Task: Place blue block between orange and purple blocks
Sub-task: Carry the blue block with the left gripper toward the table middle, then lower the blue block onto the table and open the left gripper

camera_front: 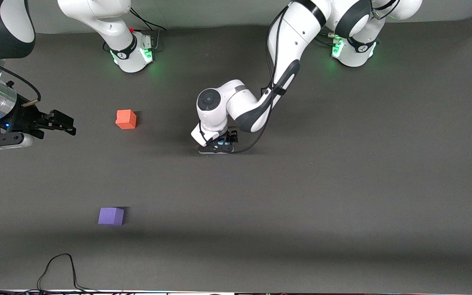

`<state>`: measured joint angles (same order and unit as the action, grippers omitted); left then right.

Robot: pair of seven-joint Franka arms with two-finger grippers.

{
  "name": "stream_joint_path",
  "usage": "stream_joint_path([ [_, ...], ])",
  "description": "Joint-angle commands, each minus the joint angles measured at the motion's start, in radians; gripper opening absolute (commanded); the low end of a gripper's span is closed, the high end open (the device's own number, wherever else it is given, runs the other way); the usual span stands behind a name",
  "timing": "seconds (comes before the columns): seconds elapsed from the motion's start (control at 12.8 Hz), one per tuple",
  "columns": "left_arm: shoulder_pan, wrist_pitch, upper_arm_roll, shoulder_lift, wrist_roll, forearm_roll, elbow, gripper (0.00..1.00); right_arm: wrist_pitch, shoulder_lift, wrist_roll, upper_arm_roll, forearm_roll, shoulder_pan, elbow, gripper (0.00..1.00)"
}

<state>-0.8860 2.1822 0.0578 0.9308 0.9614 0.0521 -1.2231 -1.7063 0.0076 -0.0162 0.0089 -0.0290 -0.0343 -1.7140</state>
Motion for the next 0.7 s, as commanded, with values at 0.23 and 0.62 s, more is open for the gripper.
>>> stream_joint_path([
  [0.23,0.261,-0.249,0.048,-0.264,-0.139,-0.130,0.025,1.00,-0.012,-0.001,-0.021,-0.006,-0.015,-0.002,-0.001,1.00],
  [0.62,0.623,-0.489,0.042,-0.511,-0.522,-0.170,-0.183,1.00,-0.009,0.002,0.095,0.013,-0.019,-0.039,0.005,1.00],
])
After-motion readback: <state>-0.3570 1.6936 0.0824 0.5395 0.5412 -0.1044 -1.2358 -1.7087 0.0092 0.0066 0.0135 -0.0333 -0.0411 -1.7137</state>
